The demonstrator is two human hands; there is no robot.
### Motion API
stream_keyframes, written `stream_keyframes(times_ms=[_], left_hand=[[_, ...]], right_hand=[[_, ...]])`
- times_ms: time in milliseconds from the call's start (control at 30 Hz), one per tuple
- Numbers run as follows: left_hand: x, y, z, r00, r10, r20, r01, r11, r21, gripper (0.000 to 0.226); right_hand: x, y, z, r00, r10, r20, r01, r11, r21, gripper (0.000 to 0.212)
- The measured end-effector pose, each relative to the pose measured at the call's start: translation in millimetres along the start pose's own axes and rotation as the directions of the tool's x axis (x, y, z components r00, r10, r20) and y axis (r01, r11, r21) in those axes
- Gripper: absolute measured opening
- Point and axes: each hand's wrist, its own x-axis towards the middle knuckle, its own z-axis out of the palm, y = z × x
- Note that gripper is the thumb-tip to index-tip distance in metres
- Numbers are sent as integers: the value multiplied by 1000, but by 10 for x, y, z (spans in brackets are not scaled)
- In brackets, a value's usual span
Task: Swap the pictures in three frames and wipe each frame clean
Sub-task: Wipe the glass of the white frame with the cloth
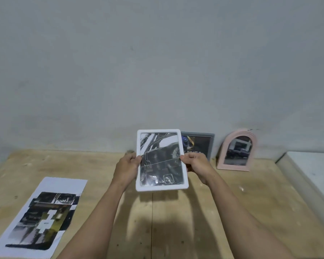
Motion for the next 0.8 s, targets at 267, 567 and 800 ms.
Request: stream_keyframes(times_ms=[267,567,800], left_hand=[[69,516,1169,959,-43,280,30,998,50,26],[175,1226,3362,877,-60,477,38,998,57,18],[311,1494,4788,793,-172,584,81,980,180,27]], right_hand=[[-231,9,-1333,980,8,-199,-13,1000,-23,26],[-308,372,-3326,920,79,-384,-57,996,68,18],[-94,589,-4754,898,116,-425,-108,993,43,22]])
